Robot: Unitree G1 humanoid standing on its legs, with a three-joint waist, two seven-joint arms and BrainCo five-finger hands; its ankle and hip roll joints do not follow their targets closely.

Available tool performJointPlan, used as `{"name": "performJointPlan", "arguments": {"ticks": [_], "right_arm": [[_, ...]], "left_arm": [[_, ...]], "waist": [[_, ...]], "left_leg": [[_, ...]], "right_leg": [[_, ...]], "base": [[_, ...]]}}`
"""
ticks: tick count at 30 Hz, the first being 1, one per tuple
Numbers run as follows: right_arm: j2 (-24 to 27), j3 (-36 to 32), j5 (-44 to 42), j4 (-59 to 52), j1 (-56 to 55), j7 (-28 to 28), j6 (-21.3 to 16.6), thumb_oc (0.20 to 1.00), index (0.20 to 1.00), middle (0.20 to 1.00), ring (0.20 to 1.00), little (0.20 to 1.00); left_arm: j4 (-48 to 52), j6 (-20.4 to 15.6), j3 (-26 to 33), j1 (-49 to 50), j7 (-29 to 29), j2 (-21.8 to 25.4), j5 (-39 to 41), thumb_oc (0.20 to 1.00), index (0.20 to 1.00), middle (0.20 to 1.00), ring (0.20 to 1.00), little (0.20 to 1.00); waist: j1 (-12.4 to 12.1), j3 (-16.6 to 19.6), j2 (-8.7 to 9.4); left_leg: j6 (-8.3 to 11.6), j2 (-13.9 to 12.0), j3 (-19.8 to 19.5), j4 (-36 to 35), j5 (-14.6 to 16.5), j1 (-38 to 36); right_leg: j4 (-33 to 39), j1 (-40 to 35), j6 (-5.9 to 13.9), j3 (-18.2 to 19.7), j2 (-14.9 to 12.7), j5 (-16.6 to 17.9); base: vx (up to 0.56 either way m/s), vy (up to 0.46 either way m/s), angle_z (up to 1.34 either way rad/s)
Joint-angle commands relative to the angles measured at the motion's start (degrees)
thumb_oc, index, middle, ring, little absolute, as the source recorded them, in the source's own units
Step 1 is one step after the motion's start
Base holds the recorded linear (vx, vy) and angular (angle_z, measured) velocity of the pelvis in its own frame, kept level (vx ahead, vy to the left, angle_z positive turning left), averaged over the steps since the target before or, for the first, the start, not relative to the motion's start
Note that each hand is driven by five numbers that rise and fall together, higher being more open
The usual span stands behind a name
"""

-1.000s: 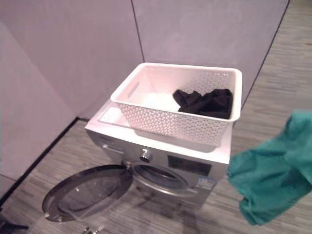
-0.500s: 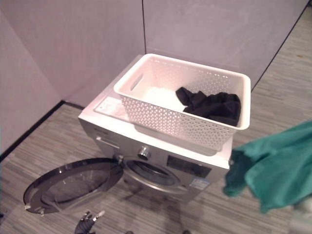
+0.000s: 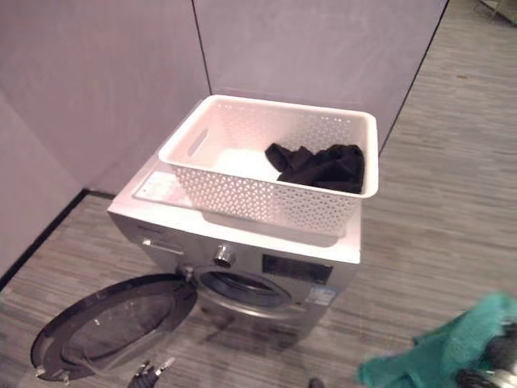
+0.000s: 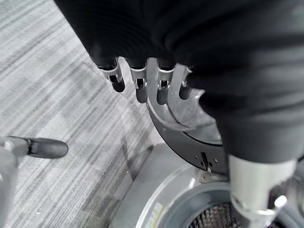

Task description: Grab the laundry basket,head to the washer,open it,put in the laundry and shut it.

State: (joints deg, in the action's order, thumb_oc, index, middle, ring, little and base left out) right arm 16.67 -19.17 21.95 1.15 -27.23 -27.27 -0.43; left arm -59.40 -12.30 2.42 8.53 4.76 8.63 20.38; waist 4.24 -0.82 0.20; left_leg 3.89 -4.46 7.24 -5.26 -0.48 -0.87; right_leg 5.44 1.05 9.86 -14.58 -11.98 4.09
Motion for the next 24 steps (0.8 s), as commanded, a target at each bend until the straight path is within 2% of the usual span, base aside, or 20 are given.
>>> {"name": "performJointPlan", "arguments": {"ticks": [1,3,4,5,10,11,13,14,17,24], "right_arm": [[-0.7,3.1,-8.2,-2.6,1.9,5.3,-7.1,0.2,0.2,0.2,0.2,0.2],[-0.1,8.8,-11.6,-2.5,2.7,9.2,-8.9,0.2,0.2,0.2,0.2,0.2],[-0.1,8.8,-11.6,-2.4,2.7,9.2,-8.9,0.2,0.2,0.2,0.2,0.2],[0.6,14.3,-14.0,-2.3,3.8,12.5,-10.2,0.2,0.2,0.2,0.2,0.2],[2.2,24.7,-16.2,-2.8,7.9,16.9,-11.2,0.2,0.2,0.2,0.2,0.2],[2.2,24.8,-16.3,-2.7,8.0,16.8,-11.3,0.2,0.2,0.2,0.2,0.2],[1.4,30.4,-18.6,-2.0,11.5,17.9,-11.7,0.2,0.2,0.2,0.2,0.2],[1.3,30.5,-18.6,-1.9,11.6,17.9,-11.7,0.2,0.2,0.2,0.2,0.2],[0.5,33.9,-19.7,-1.2,13.9,17.6,-11.3,0.2,0.2,0.2,0.2,0.2],[0.2,39.2,-21.3,-0.3,20.0,15.1,-9.9,0.2,0.2,0.2,0.2,0.2]], "left_arm": [[-0.1,-3.2,0.2,-1.7,0.4,3.8,0.8,1.0,1.0,1.0,1.0,1.0],[3.5,-3.8,-1.7,-1.1,0.0,4.2,0.3,1.0,1.0,1.0,1.0,1.0],[3.5,-3.8,-1.7,-1.1,0.0,4.2,0.3,1.0,1.0,1.0,1.0,1.0],[7.5,-4.3,-3.7,-0.5,0.2,5.3,-0.7,1.0,1.0,1.0,1.0,1.0],[17.7,-5.8,-7.4,1.6,0.8,8.0,-2.6,1.0,1.0,1.0,1.0,1.0],[17.9,-5.8,-7.3,1.7,0.8,8.0,-2.6,1.0,1.0,1.0,1.0,1.0],[22.3,-5.8,-10.6,2.0,1.4,10.4,-6.8,1.0,1.0,1.0,1.0,1.0],[22.3,-5.7,-10.6,2.0,1.4,10.4,-6.9,1.0,1.0,1.0,1.0,1.0],[22.9,-4.3,-14.1,0.0,7.1,12.4,-20.3,1.0,1.0,1.0,1.0,1.0],[19.3,0.3,-20.3,-9.1,12.7,10.2,-27.2,1.0,1.0,1.0,1.0,1.0]], "waist": [[-1.1,-0.8,2.57],[-1.6,-1.0,2.59],[-1.6,-1.0,2.59],[-2.2,-1.4,2.61],[-4.7,-2.3,2.62],[-4.6,-2.2,2.67],[-6.4,-2.8,2.57],[-6.4,-2.8,2.6],[-7.6,-3.2,3.02],[-9.0,-3.9,4.16]], "left_leg": [[-0.35,-1.9,-2.6,0.3,1.2,1.9],[-0.24,-1.9,-2.5,0.3,1.1,1.8],[-0.24,-1.9,-2.5,0.3,1.1,1.8],[-0.2,-1.9,-2.6,0.3,1.0,1.8],[-0.26,-1.5,-3.6,0.3,0.8,1.9],[-0.27,-1.5,-3.6,0.3,0.8,1.9],[-0.3,-1.0,-4.8,0.3,0.7,2.4],[-0.3,-0.9,-4.8,0.3,0.7,2.4],[-0.2,-0.8,-5.8,0.3,0.7,2.7],[0.09,-0.8,-8.3,0.3,0.5,2.6]], "right_leg": [[-0.4,-2.2,1.98,-3.0,-3.4,-0.7],[-0.4,-2.3,1.94,-3.1,-3.4,-0.7],[-0.4,-2.3,1.94,-3.1,-3.4,-0.7],[-0.4,-2.5,1.92,-3.4,-3.5,-0.6],[-0.4,-3.4,2.0,-4.7,-4.1,-0.5],[-0.4,-3.4,2.01,-4.8,-4.1,-0.5],[-0.4,-4.0,2.1,-6.3,-4.7,-0.5],[-0.4,-4.0,2.1,-6.4,-4.7,-0.6],[-0.4,-4.9,2.0,-7.8,-4.8,-0.7],[-2.5,-6.4,1.45,-10.6,-4.7,-2.1]], "base": [[-0.04,0.02,-0.09],[-0.02,0.008,0.01],[-0.04,0.025,0.01],[0.0,0.0,0.0],[-0.01,0.019,0.04],[-0.02,0.034,0.07],[-0.01,0.04,0.21],[-0.01,0.021,0.26],[0.01,0.004,0.17],[0.0,-0.013,0.3]]}}
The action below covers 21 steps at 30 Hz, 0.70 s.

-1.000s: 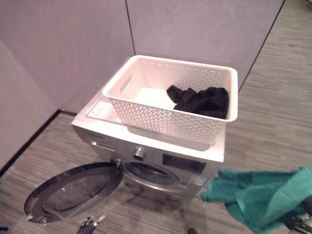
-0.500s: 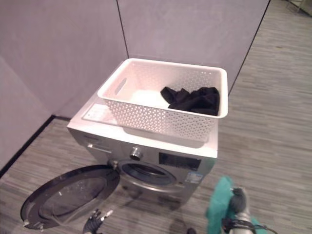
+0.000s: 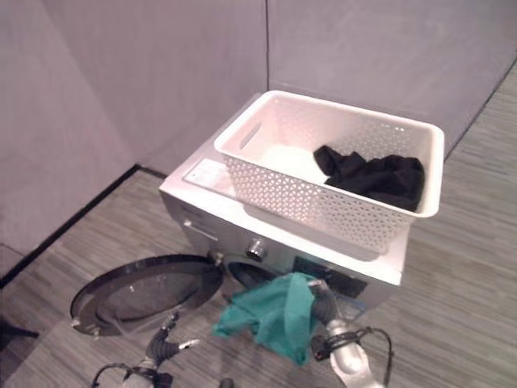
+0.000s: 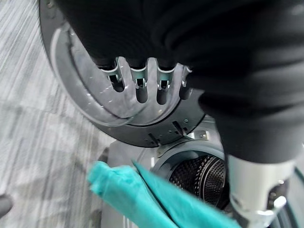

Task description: Grab the laundry basket,head to the washer,open it,put in the laundry and shut it.

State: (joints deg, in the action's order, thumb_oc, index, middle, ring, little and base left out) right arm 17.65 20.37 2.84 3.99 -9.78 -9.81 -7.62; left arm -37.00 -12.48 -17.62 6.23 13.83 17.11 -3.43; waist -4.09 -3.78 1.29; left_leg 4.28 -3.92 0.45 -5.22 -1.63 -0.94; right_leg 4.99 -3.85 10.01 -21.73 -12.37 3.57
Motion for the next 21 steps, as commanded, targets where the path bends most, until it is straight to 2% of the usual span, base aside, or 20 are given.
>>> {"name": "performJointPlan", "arguments": {"ticks": [1,4,6,11,17,21], "right_arm": [[-1.1,1.3,-3.1,-2.7,5.2,-3.1,-2.2,0.2,0.2,0.2,0.2,0.2],[-1.7,3.3,-5.1,-2.3,8.3,-3.7,-2.5,0.2,0.2,0.2,0.2,0.2],[-2.6,7.0,-8.2,-2.2,15.0,-4.8,-3.7,0.2,0.2,0.2,0.2,0.2],[-3.4,9.3,-11.0,-2.6,21.1,-5.8,-4.8,0.2,0.2,0.2,0.2,0.2],[-5.6,10.3,-14.6,-2.6,26.0,-6.3,-4.4,0.2,0.2,0.2,0.2,0.2],[-6.2,9.6,-16.6,-4.0,25.5,-6.2,-3.4,0.2,0.2,0.2,0.2,0.2]], "left_arm": [[-3.7,1.1,-2.5,-9.2,4.2,1.3,-4.8,1.0,1.0,1.0,1.0,1.0],[-3.9,1.7,-5.4,-11.6,4.7,1.1,-7.4,1.0,1.0,1.0,1.0,1.0],[-5.3,2.6,-10.6,-16.5,6.9,1.2,-14.1,1.0,1.0,1.0,1.0,1.0],[-6.5,3.4,-14.3,-20.4,8.0,1.0,-17.8,1.0,1.0,1.0,1.0,1.0],[-5.0,3.8,-14.8,-21.3,5.0,-0.9,-10.0,1.0,1.0,1.0,1.0,1.0],[1.8,4.4,-12.9,-19.0,2.3,-2.0,1.1,1.0,1.0,1.0,1.0,1.0]], "waist": [[-1.0,-0.7,3.33],[-1.5,-0.8,3.52],[-2.6,-2.0,3.91],[-3.5,-3.1,4.45],[-5.0,-4.4,4.71],[-6.2,-5.2,4.94]], "left_leg": [[-0.22,-1.5,-1.8,0.2,1.6,2.8],[-0.15,-1.6,-2.1,0.2,1.5,2.8],[0.05,-1.9,-2.7,0.2,1.2,2.7],[0.19,-2.0,-3.1,0.2,1.0,3.0],[0.12,-2.0,-3.3,0.2,0.6,3.3],[0.31,-2.0,-4.4,0.2,0.4,3.9]], "right_leg": [[-2.2,-1.6,1.24,-3.9,-4.3,-1.9],[-2.7,-1.7,1.13,-4.5,-4.3,-2.2],[-4.1,-1.6,0.79,-5.0,-4.3,-2.9],[-4.4,-1.5,0.75,-5.4,-4.2,-3.0],[-4.2,-1.7,0.65,-5.8,-4.2,-2.8],[-4.3,-2.2,0.54,-7.2,-4.0,-3.0]], "base": [[0.0,-0.002,0.16],[0.0,-0.008,0.09],[-0.02,-0.024,0.15],[-0.01,-0.011,0.04],[0.0,-0.003,0.01],[0.0,-0.02,0.11]]}}
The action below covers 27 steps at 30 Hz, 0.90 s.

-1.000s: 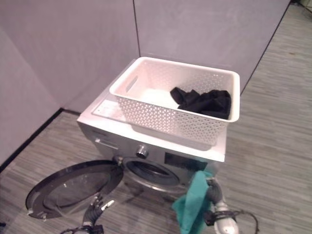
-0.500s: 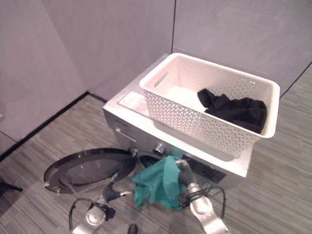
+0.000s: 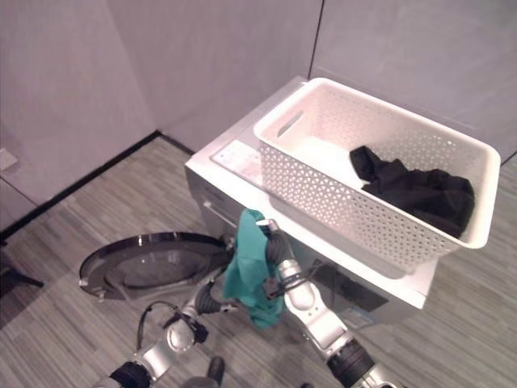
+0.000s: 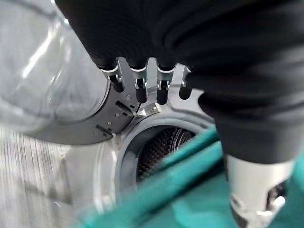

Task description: Grab the laundry basket,head to the washer,open it,put in the laundry and shut it.

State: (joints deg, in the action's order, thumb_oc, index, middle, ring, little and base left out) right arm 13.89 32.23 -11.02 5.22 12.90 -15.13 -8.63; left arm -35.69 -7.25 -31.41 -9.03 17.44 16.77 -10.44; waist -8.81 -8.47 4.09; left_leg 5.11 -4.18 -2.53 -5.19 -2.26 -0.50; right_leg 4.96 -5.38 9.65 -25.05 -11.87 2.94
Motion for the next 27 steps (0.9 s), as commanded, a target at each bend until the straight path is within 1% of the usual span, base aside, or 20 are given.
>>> {"name": "performJointPlan", "arguments": {"ticks": [1,2,3,4,6,7,10,11,13,14,17,18,21,22,23,24,25,27], "right_arm": [[-2.4,-2.6,-3.6,-5.6,2.4,-0.9,-2.3,0.2,0.2,0.2,0.2,0.2],[-2.3,-2.9,-3.9,-5.9,2.1,-1.0,-2.2,0.2,0.2,0.2,0.2,0.2],[-2.3,-2.9,-3.9,-5.9,2.1,-1.0,-2.2,0.2,0.2,0.2,0.2,0.2],[-1.8,-4.0,-4.0,-6.6,1.6,-1.5,-1.8,0.2,0.2,0.2,0.2,0.2],[-1.3,-5.0,-4.2,-6.9,1.1,-1.9,-1.7,0.2,0.2,0.2,0.2,0.2],[-1.2,-5.4,-4.2,-6.7,1.2,-2.1,-1.7,0.2,0.2,0.2,0.2,0.2],[-1.2,-5.8,-4.2,-5.7,2.0,-2.8,-1.7,0.2,0.2,0.2,0.2,0.2],[-1.4,-5.6,-4.1,-5.4,2.1,-2.7,-1.6,0.2,0.2,0.2,0.2,0.2],[-1.3,-4.9,-3.4,-5.3,1.9,-1.8,-1.6,0.2,0.2,0.2,0.2,0.2],[-1.3,-4.1,-3.8,-5.6,1.2,-0.4,-2.0,0.2,0.2,0.2,0.2,0.2],[-1.4,-3.8,-4.2,-5.6,1.0,0.3,-2.2,0.2,0.2,0.2,0.2,0.2],[-1.7,-2.6,-5.8,-5.4,0.6,1.7,-2.7,0.2,0.2,0.2,0.2,0.2],[-2.0,-1.0,-8.8,-6.0,0.1,3.5,-3.7,0.2,0.2,0.2,0.2,0.2],[-2.3,-0.2,-11.2,-5.9,0.2,4.2,-4.9,0.2,0.2,0.2,0.2,0.2],[-2.4,-0.2,-11.3,-5.8,0.3,4.3,-5.0,0.2,0.2,0.2,0.2,0.2],[-2.6,0.4,-12.8,-5.8,0.5,4.7,-5.7,0.2,0.2,0.2,0.2,0.2],[-2.6,0.9,-14.0,-5.9,0.8,5.1,-6.3,0.2,0.2,0.2,0.2,0.2],[-2.4,1.9,-15.1,-6.3,1.2,5.6,-7.0,0.2,0.2,0.2,0.2,0.2]], "left_arm": [[2.1,-0.8,1.6,-3.0,-2.3,-1.9,12.1,1.0,1.0,1.0,1.0,1.0],[3.6,-0.9,2.0,-2.4,-2.8,-1.9,14.8,1.0,1.0,1.0,1.0,1.0],[3.7,-0.9,1.9,-2.4,-2.8,-1.9,14.8,1.0,1.0,1.0,1.0,1.0],[7.3,-1.1,2.7,-0.9,-3.7,-1.4,19.7,1.0,1.0,1.0,1.0,1.0],[10.8,-1.5,3.3,0.0,-4.4,-0.9,24.9,1.0,1.0,1.0,1.0,1.0],[12.1,-1.5,3.2,0.1,-4.9,-0.5,26.1,1.0,1.0,1.0,1.0,1.0],[14.9,-1.5,2.4,-1.0,-6.0,0.1,28.5,1.0,1.0,1.0,1.0,1.0],[15.4,-1.4,2.2,-1.3,-6.5,0.2,28.9,1.0,1.0,1.0,1.0,1.0],[17.3,-1.4,1.1,-1.8,-8.3,0.8,29.6,1.0,1.0,1.0,1.0,1.0],[18.3,-1.2,0.3,-1.4,-9.8,1.4,29.3,1.0,1.0,1.0,1.0,1.0],[18.5,-1.0,0.1,-1.1,-10.5,1.7,29.2,1.0,1.0,1.0,1.0,1.0],[17.9,-0.9,-0.9,-1.3,-11.2,2.0,28.2,1.0,1.0,1.0,1.0,1.0],[17.2,-1.1,-2.3,-2.3,-12.0,2.9,24.8,1.0,1.0,1.0,1.0,1.0],[16.2,-1.9,-4.0,-4.1,-11.6,3.8,18.2,1.0,1.0,1.0,1.0,1.0],[16.1,-2.0,-4.0,-4.2,-11.6,3.8,18.1,1.0,1.0,1.0,1.0,1.0],[15.4,-2.7,-5.8,-5.9,-10.7,4.5,12.3,1.0,1.0,1.0,1.0,1.0],[14.5,-3.3,-7.1,-7.2,-10.6,5.1,8.2,1.0,1.0,1.0,1.0,1.0],[13.1,-4.4,-9.5,-9.2,-9.8,5.8,3.3,1.0,1.0,1.0,1.0,1.0]], "waist": [[-1.6,-0.4,2.24],[-1.8,-0.5,2.19],[-1.7,-0.4,2.25],[-2.2,-0.5,2.18],[-2.8,-0.8,2.22],[-3.1,-1.0,2.25],[-4.0,-2.1,2.18],[-4.4,-2.2,2.21],[-5.1,-2.7,2.23],[-5.6,-2.8,2.43],[-5.8,-2.8,2.52],[-5.9,-2.8,2.8],[-6.1,-2.7,3.31],[-6.0,-2.8,3.72],[-6.0,-2.8,3.74],[-5.9,-2.9,3.97],[-5.8,-2.9,4.2],[-5.6,-3.1,4.5]], "left_leg": [[-0.59,-1.6,-1.8,0.2,0.7,4.0],[-0.47,-1.7,-1.9,0.2,0.8,4.0],[-0.54,-1.6,-2.1,0.2,0.6,4.3],[-0.38,-1.6,-2.7,0.2,0.4,4.7],[-0.23,-1.5,-3.5,0.2,0.0,5.7],[-0.13,-1.5,-4.1,0.2,-0.3,6.3],[0.14,-1.1,-6.0,0.2,-1.2,8.1],[0.61,-1.6,-6.2,0.2,-0.3,7.9],[0.77,-1.4,-7.1,0.2,-0.4,8.4],[0.8,-1.2,-7.7,0.2,-0.4,9.0],[0.83,-1.1,-7.9,0.2,-0.4,9.3],[0.95,-1.0,-8.2,0.2,-0.5,9.7],[1.17,-0.9,-8.5,0.2,-0.7,10.3],[1.31,-0.9,-8.9,0.2,-0.8,10.7],[1.32,-0.9,-9.0,0.2,-0.8,10.7],[1.43,-0.9,-9.0,0.2,-0.8,10.9],[1.53,-1.0,-9.0,0.2,-0.8,11.0],[1.71,-1.1,-9.1,0.2,-0.8,11.2]], "right_leg": [[-4.2,-0.6,0.92,-4.4,-4.5,-2.2],[-4.3,-0.7,0.87,-4.7,-4.4,-2.4],[-4.2,-0.6,0.89,-4.8,-4.5,-2.2],[-4.3,-0.8,0.86,-5.7,-4.3,-2.4],[-4.3,-0.8,0.88,-6.9,-4.2,-2.4],[-4.3,-0.8,0.88,-7.5,-4.1,-2.5],[-4.8,-0.6,0.8,-9.3,-4.0,-2.8],[-4.9,-1.0,1.15,-9.2,-3.5,-3.8],[-4.9,-1.4,1.17,-10.5,-3.4,-3.9],[-4.9,-1.6,1.25,-11.6,-3.3,-4.1],[-4.9,-1.7,1.25,-11.8,-3.3,-4.1],[-4.9,-1.5,1.21,-12.3,-3.2,-4.3],[-4.9,-1.4,1.1,-12.8,-3.0,-4.6],[-5.1,-1.2,1.01,-12.9,-2.8,-4.8],[-5.2,-1.2,1.0,-13.0,-2.8,-4.9],[-5.3,-1.0,0.98,-13.1,-2.8,-5.0],[-5.3,-0.8,0.97,-13.0,-2.8,-5.0],[-5.5,-0.7,0.94,-13.2,-2.8,-5.2]], "base": [[0.0,-0.01,0.27],[-0.01,-0.001,0.28],[0.01,-0.018,0.24],[0.0,-0.017,0.18],[-0.01,-0.033,0.16],[-0.02,-0.031,0.36],[-0.01,-0.044,0.47],[0.04,-0.08,0.41],[0.04,-0.051,0.4],[0.02,-0.012,0.18],[0.01,-0.002,0.32],[0.01,-0.002,0.26],[0.01,-0.012,0.09],[0.0,-0.023,0.11],[0.0,-0.015,0.17],[-0.01,-0.006,0.17],[-0.01,-0.008,0.11],[0.0,-0.007,0.02]]}}
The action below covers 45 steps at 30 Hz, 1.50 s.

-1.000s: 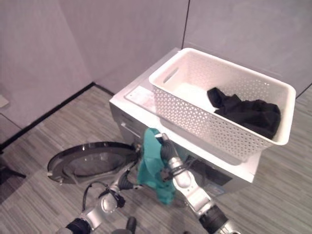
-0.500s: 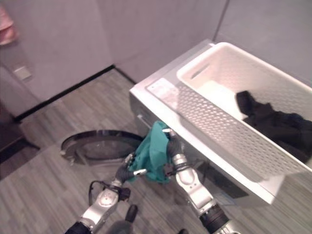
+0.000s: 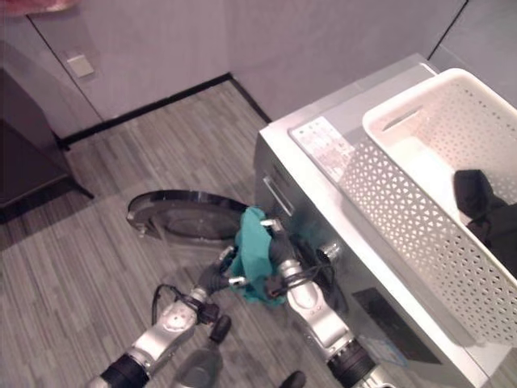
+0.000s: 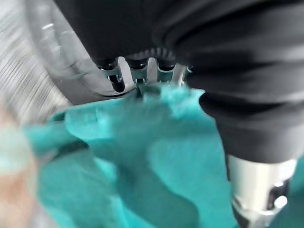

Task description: Grab the laundry basket,head to the washer,open it,put in the laundry and shut it.

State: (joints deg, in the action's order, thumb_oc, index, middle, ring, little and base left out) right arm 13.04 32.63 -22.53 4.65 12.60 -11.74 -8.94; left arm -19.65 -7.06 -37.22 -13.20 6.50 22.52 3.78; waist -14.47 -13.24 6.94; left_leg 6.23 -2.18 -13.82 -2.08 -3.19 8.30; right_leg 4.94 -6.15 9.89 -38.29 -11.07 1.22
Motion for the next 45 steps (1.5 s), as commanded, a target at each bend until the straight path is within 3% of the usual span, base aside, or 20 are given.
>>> {"name": "performJointPlan", "arguments": {"ticks": [1,3,6,12,15,19,25,29,30,31,44,45], "right_arm": [[-1.6,1.4,-3.6,-5.6,1.6,2.2,-6.8,0.2,0.2,0.2,0.2,0.2],[-0.9,2.5,-3.6,-5.3,3.4,2.0,-7.6,0.2,0.2,0.2,0.2,0.2],[-0.7,3.1,-4.2,-5.4,4.3,2.0,-8.1,0.2,0.2,0.2,0.2,0.2],[-0.6,4.1,-4.7,-5.5,6.4,1.6,-8.8,0.2,0.2,0.2,0.2,0.2],[-0.8,4.6,-4.5,-5.2,7.0,1.1,-8.3,0.2,0.2,0.2,0.2,0.2],[-1.1,4.9,-3.7,-6.1,7.2,-0.1,-7.2,0.2,0.2,0.2,0.2,0.2],[-0.4,5.0,-0.6,-5.6,7.1,-2.0,-5.9,0.2,0.2,0.2,0.2,0.2],[0.2,4.8,0.6,-5.5,6.4,-2.3,-5.3,0.2,0.2,0.2,0.2,0.2],[0.3,4.6,0.7,-5.5,6.2,-2.4,-5.2,0.2,0.2,0.2,0.2,0.2],[0.5,4.2,0.1,-5.6,5.6,-2.4,-5.1,0.2,0.2,0.2,0.2,0.2],[1.8,3.3,-1.2,-5.0,3.3,-1.9,-4.9,0.2,0.2,0.2,0.2,0.2],[2.0,3.4,-1.6,-4.8,3.1,-1.6,-4.9,0.529,0.529,0.529,0.529,0.529]], "left_arm": [[-3.3,-4.7,-3.8,-5.2,1.3,-0.1,-11.1,1.0,1.0,1.0,1.0,1.0],[-5.9,-5.8,-8.0,-10.1,3.5,1.4,-21.0,1.0,1.0,1.0,1.0,1.0],[-7.0,-5.9,-10.1,-12.5,5.0,2.0,-26.6,1.0,1.0,1.0,1.0,1.0],[-10.7,-4.6,-10.8,-16.2,9.0,0.3,-31.6,1.0,1.0,1.0,1.0,1.0],[-11.1,-3.5,-7.2,-16.3,12.1,-2.1,-27.0,1.0,1.0,1.0,1.0,1.0],[-11.0,-2.8,-1.1,-15.1,15.0,-6.0,-14.1,1.0,1.0,1.0,1.0,1.0],[-7.4,-2.9,-0.7,-13.0,13.3,-9.6,-1.0,1.0,1.0,1.0,1.0,1.0],[-5.2,-3.1,-1.4,-13.5,12.5,-9.6,0.9,1.0,1.0,1.0,1.0,1.0],[-4.1,-3.0,-1.7,-13.5,12.4,-9.5,1.6,0.445,0.445,0.445,0.445,0.445],[-3.2,-3.2,-1.9,-13.5,11.5,-9.4,2.8,0.2,0.2,0.2,0.2,0.2],[2.0,-3.4,-0.9,-14.0,11.6,-8.4,6.0,0.2,0.2,0.2,0.2,0.2],[2.5,-3.6,-0.5,-13.9,11.9,-8.3,6.7,0.2,0.2,0.2,0.2,0.2]], "waist": [[-0.1,1.6,1.67],[0.7,1.2,1.96],[1.0,0.9,2.02],[1.2,-0.7,2.35],[1.2,-1.5,2.68],[0.8,-1.9,3.33],[0.7,-2.3,3.94],[1.0,-2.2,4.07],[1.0,-2.2,4.13],[1.3,-2.2,4.1],[2.3,-2.4,4.37],[2.3,-2.5,4.42]], "left_leg": [[0.6,-3.1,2.2,-2.9,0.1,2.4],[0.65,-3.4,2.4,-2.9,0.2,2.5],[0.64,-3.5,2.6,-2.9,0.3,2.4],[0.7,-3.8,2.8,-2.9,0.1,2.6],[0.7,-3.8,2.9,-2.9,0.0,3.1],[0.8,-3.8,2.5,-2.9,-0.6,4.0],[1.07,-4.1,2.7,-2.9,-1.0,5.3],[1.18,-4.4,3.1,-2.9,-1.0,5.7],[1.18,-4.5,3.2,-2.9,-1.0,5.7],[1.18,-4.5,3.3,-2.9,-1.0,5.8],[1.19,-4.9,4.4,-2.9,-0.7,5.6],[1.22,-5.0,4.6,-2.9,-0.7,5.5]], "right_leg": [[-5.5,0.1,0.7,0.1,-3.6,-3.5],[-5.8,0.8,0.67,0.5,-3.5,-3.6],[-6.0,1.0,0.63,0.9,-3.5,-3.8],[-6.7,1.8,0.47,1.0,-3.6,-4.1],[-6.7,2.2,0.31,0.8,-3.4,-3.9],[-6.2,2.4,0.01,0.0,-3.1,-3.7],[-5.0,3.1,-0.07,-0.2,-2.3,-2.8],[-4.7,3.5,0.0,-0.2,-2.1,-2.5],[-4.6,3.6,0.04,-0.1,-2.0,-2.4],[-4.4,3.8,0.07,-0.1,-2.0,-2.3],[-4.0,4.7,0.32,0.9,-1.8,-1.4],[-4.0,4.9,0.32,1.1,-1.8,-1.3]], "base": [[0.0,0.0,0.0],[0.0,0.0,0.0],[0.0,0.0,0.04],[-0.01,-0.003,0.0],[-0.01,-0.007,0.0],[-0.01,-0.043,0.01],[-0.02,-0.036,0.02],[0.0,-0.002,-0.01],[-0.01,-0.01,-0.03],[0.0,0.0,0.0],[-0.01,-0.002,-0.03],[-0.02,-0.01,-0.18]]}}
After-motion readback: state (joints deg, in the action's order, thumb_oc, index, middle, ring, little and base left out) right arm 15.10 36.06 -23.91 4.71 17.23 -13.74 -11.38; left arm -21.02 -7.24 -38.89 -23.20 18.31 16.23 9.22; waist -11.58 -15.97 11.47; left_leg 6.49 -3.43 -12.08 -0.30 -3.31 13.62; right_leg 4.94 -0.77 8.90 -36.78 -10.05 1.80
